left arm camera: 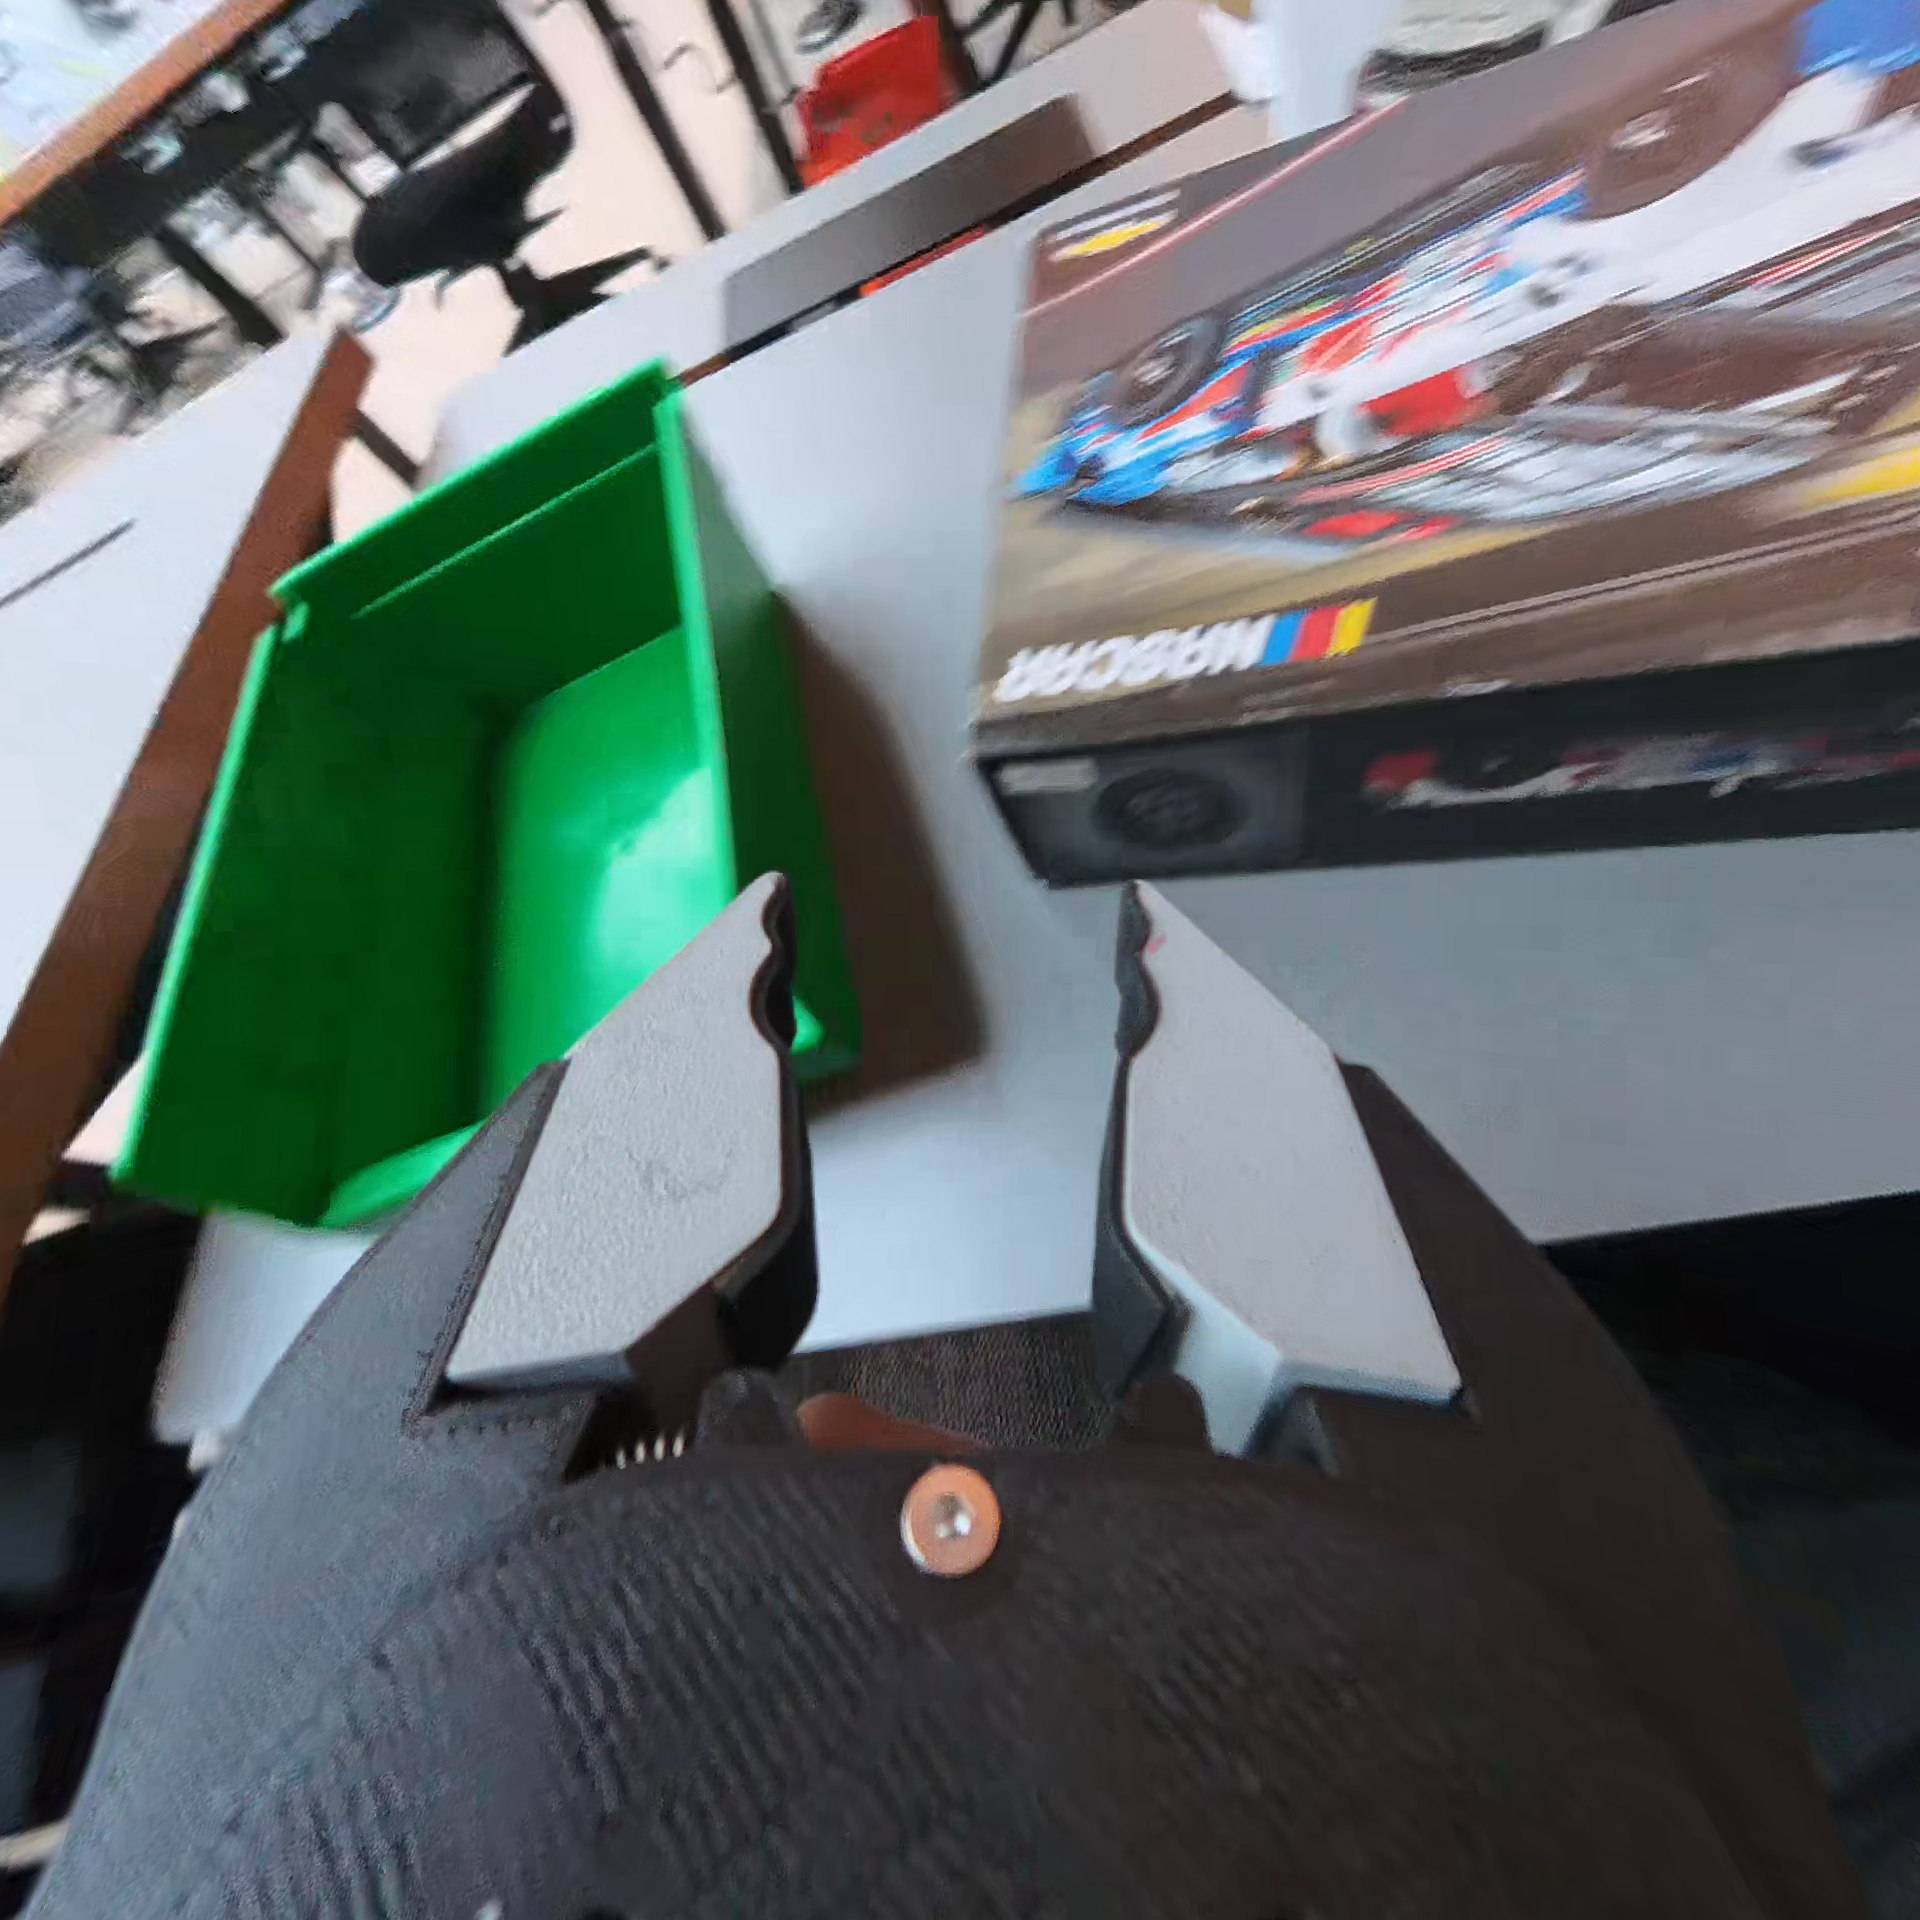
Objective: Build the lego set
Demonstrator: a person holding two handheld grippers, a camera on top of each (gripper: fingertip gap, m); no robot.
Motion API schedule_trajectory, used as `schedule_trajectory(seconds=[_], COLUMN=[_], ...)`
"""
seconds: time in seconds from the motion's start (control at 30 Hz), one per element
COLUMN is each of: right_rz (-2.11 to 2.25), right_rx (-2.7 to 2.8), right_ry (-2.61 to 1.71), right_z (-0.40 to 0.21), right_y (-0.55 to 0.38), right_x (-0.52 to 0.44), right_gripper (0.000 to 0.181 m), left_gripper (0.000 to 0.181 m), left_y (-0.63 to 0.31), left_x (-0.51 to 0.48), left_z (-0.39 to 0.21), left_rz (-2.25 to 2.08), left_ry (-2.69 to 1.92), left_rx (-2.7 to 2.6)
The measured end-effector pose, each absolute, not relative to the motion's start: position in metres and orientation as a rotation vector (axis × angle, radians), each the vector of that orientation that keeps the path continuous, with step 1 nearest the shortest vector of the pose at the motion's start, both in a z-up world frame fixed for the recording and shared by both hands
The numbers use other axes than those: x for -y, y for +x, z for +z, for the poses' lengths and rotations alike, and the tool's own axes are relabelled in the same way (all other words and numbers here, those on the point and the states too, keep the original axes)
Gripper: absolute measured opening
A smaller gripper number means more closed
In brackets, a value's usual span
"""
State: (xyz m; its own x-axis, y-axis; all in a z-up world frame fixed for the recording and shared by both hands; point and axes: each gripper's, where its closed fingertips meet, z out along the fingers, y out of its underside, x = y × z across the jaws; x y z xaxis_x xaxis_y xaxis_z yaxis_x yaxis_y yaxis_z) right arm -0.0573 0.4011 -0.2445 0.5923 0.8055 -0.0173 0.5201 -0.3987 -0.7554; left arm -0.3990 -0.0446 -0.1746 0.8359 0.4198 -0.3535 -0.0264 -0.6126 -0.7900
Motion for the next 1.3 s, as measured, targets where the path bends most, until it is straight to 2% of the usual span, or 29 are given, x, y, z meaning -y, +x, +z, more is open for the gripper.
schedule_trajectory(seconds=[0.07,0.17,0.2,0.27,0.3,0.33,0.4,0.5,0.57,0.63,0.7,0.73,0.77,0.83,0.9,1.0,1.07,1.1,1.2,1.27,1.3], right_rz=[0.577,0.461,0.427,0.379,0.358,0.347,0.365,0.517,0.666,0.838,0.981,1.029,1.089,1.234,1.223,1.127,1.303,1.375,1.430,1.385,1.388], right_rx=[0.912,0.789,0.755,0.746,0.765,0.780,0.799,0.799,0.844,0.922,0.995,1.019,1.047,1.080,1.170,1.292,1.356,1.374,1.437,1.448,1.415], right_ry=[-2.091,-2.051,-2.029,-1.997,-1.980,-1.962,-1.946,-1.924,-1.935,-1.920,-1.949,-1.979,-2.012,-2.042,-2.026,-2.077,-2.091,-2.076,-2.054,-2.009,-1.966], right_z=[-0.243,-0.243,-0.242,-0.240,-0.240,-0.240,-0.239,-0.223,-0.213,-0.203,-0.202,-0.206,-0.211,-0.213,-0.215,-0.241,-0.250,-0.251,-0.246,-0.230,-0.217], right_y=[-0.049,-0.042,-0.042,-0.049,-0.053,-0.056,-0.057,-0.055,-0.052,-0.047,-0.037,-0.031,-0.028,-0.029,-0.034,-0.046,-0.064,-0.072,-0.080,-0.077,-0.077], right_x=[-0.397,-0.402,-0.406,-0.410,-0.410,-0.411,-0.409,-0.396,-0.380,-0.357,-0.333,-0.322,-0.309,-0.279,-0.253,-0.233,-0.210,-0.202,-0.184,-0.183,-0.185], right_gripper=[0.005,0.004,0.003,0.003,0.005,0.007,0.010,0.037,0.048,0.050,0.066,0.072,0.066,0.077,0.078,0.085,0.089,0.078,0.065,0.058,0.059], left_gripper=[0.060,0.075,0.067,0.019,0.008,0.010,0.004,0.006,0.029,0.057,0.075,0.069,0.064,0.065,0.069,0.076,0.073,0.068,0.072,0.062,0.063], left_y=[-0.420,-0.454,-0.460,-0.478,-0.490,-0.503,-0.523,-0.542,-0.558,-0.573,-0.562,-0.541,-0.517,-0.468,-0.426,-0.422,-0.431,-0.433,-0.422,-0.427,-0.425], left_x=[0.076,0.078,0.064,0.044,0.038,0.031,0.019,0.008,0.010,0.018,0.029,0.029,0.028,0.023,0.010,-0.006,-0.017,-0.022,-0.030,-0.026,-0.022], left_z=[-0.179,-0.204,-0.213,-0.236,-0.248,-0.245,-0.246,-0.248,-0.249,-0.247,-0.234,-0.224,-0.217,-0.218,-0.223,-0.225,-0.228,-0.230,-0.237,-0.237,-0.233], left_rz=[0.704,0.645,0.561,0.489,0.521,0.576,0.595,0.528,0.559,0.596,0.637,0.610,0.568,0.412,0.241,0.233,0.134,0.014,-0.366,-0.396,-0.369], left_ry=[-2.148,-2.168,-2.156,-2.199,-2.237,-2.204,-2.208,-2.249,-2.256,-2.248,-2.194,-2.139,-2.093,-2.076,-2.072,-2.071,-2.058,-2.037,-1.971,-1.933,-1.926], left_rx=[0.388,0.477,0.480,0.489,0.483,0.460,0.451,0.446,0.455,0.543,0.607,0.567,0.525,0.489,0.440,0.399,0.414,0.446,0.484,0.536,0.523])
